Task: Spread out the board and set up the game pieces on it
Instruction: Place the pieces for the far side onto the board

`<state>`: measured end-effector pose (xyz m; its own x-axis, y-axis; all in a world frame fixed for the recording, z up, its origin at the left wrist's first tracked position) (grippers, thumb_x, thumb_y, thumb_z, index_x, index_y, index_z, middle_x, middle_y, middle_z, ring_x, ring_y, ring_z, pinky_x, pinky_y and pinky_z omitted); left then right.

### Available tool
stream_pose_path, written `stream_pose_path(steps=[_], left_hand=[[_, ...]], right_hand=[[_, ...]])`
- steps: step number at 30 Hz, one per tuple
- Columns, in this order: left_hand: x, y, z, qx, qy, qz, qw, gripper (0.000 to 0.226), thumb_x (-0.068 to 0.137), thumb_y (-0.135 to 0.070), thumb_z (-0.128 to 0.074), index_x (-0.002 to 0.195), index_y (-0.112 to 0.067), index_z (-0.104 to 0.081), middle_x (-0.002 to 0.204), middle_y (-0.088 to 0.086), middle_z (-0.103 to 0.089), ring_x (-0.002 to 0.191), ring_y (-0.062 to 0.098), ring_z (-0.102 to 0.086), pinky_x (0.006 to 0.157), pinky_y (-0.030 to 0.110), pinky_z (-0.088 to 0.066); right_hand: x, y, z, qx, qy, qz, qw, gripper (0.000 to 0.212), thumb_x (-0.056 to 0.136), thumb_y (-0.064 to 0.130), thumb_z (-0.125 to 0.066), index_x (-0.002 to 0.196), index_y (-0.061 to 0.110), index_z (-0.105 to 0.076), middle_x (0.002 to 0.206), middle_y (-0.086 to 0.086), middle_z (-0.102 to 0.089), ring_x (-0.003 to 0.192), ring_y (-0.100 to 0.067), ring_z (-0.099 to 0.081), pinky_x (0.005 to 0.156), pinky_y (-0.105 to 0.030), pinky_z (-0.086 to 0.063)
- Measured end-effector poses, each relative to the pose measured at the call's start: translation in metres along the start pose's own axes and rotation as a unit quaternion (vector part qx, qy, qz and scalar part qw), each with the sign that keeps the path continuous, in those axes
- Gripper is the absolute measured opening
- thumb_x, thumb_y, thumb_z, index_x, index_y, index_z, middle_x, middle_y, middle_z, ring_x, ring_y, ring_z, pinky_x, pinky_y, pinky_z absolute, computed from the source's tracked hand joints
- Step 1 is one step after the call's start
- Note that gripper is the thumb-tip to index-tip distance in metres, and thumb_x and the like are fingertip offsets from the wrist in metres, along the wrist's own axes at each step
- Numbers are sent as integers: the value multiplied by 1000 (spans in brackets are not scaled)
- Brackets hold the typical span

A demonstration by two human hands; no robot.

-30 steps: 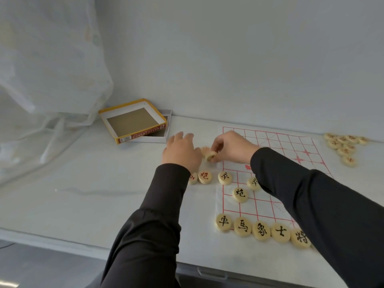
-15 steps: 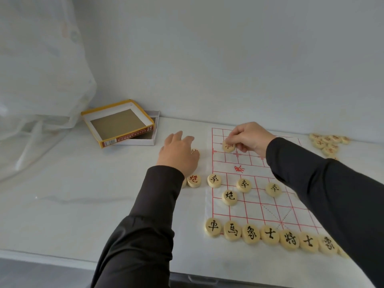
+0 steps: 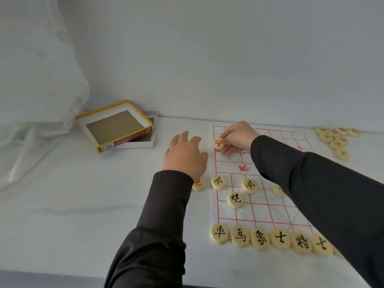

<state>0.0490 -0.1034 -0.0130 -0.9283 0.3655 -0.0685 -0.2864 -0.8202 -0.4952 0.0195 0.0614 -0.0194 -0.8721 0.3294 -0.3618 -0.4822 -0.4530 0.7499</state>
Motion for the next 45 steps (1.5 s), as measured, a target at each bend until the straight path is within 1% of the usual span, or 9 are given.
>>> stream_pose_path(steps=[3, 8, 14, 19, 22, 25, 29, 34, 45], left_hand=[[2, 3, 2, -3, -1, 9, 1000, 48, 97, -31, -42, 144, -24, -31, 156, 0, -15, 143, 21, -10, 113, 39, -20], [3, 8, 5, -7, -2, 20, 1000, 49, 97, -31, -43, 144, -25, -30, 155, 1, -15, 143, 22, -12, 113, 40, -21], [3, 7, 3, 2, 10, 21, 1000, 49, 97, -33, -43, 144, -25, -30, 155, 0, -15, 143, 22, -13, 112, 40, -22], [3, 7, 3, 5, 15, 25, 1000, 48, 97, -33, -42, 144, -25, -31, 155, 1, -16, 142, 23, -14, 112, 40, -23], [3, 5, 2, 13, 20, 23, 999, 49, 97, -33, -41, 144, -25, -30, 155, 1, -15, 142, 23, -14, 112, 40, -22], [3, 5, 0, 18, 32, 23, 999, 49, 97, -33, -42, 144, -24, -30, 156, 1, -15, 142, 23, -13, 112, 40, -22], [5, 6, -1, 21, 35, 27, 999, 50, 97, -34, -43, 144, -25, -30, 155, 1, -15, 142, 24, -15, 112, 40, -23], [4, 6, -1, 26, 48, 25, 998, 50, 97, -36, -42, 144, -25, -29, 156, 1, -15, 142, 24, -15, 112, 41, -22], [4, 7, 2, 31, 47, 28, 998, 50, 97, -35, -42, 144, -25, -29, 155, 2, -14, 142, 24, -14, 112, 41, -23]], right_hand=[[-3, 5, -3, -7, 18, -21, 1000, 24, 95, -2, -47, 116, -4, -57, 97, -24, -67, 61, -17, -61, 66, -25, -53], [1, 3, -6, -70, 48, -32, 996, 27, 96, 0, -44, 121, -5, -55, 75, -15, -62, 62, -18, -60, 69, -26, -53], [6, 2, -6, -158, 22, 0, 987, 23, 89, 3, -57, 110, -5, -62, 96, -22, -70, 87, -33, -70, 84, -43, -56], [4, 3, -2, -218, 14, 38, 975, 21, 86, 11, -63, 103, -2, -67, 90, -17, -71, 81, -30, -69, 82, -38, -57], [-1, 3, -1, -231, 30, 70, 970, 24, 83, 18, -68, 104, 5, -67, 79, -6, -64, 66, -20, -60, 66, -30, -54], [-3, 3, -4, -279, 48, 98, 954, 31, 80, 19, -71, 109, 11, -65, 87, 2, -57, 64, -12, -54, 51, -21, -42], [-1, 1, -9, -339, 25, 133, 931, 30, 79, 20, -72, 108, 14, -68, 99, 3, -57, 87, -14, -51, 64, -22, -39], [3, -2, -9, -336, 18, 141, 931, 30, 79, 25, -71, 104, 9, -71, 104, -4, -66, 91, -19, -58, 71, -25, -44], [0, -5, -7, -333, 7, 157, 930, 28, 81, 27, -70, 105, 13, -69, 91, 4, -56, 85, -13, -52, 69, -23, -38]])
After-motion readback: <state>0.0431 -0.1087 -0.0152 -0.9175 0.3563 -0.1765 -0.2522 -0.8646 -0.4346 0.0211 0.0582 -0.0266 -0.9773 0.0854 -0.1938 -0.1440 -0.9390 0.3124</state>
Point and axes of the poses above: each hand's wrist, its own x-axis towards the middle knuckle, its own z-axis out of the back of the hand, y = z × x, the point moved 1 cm from there along x, towards the middle knuckle
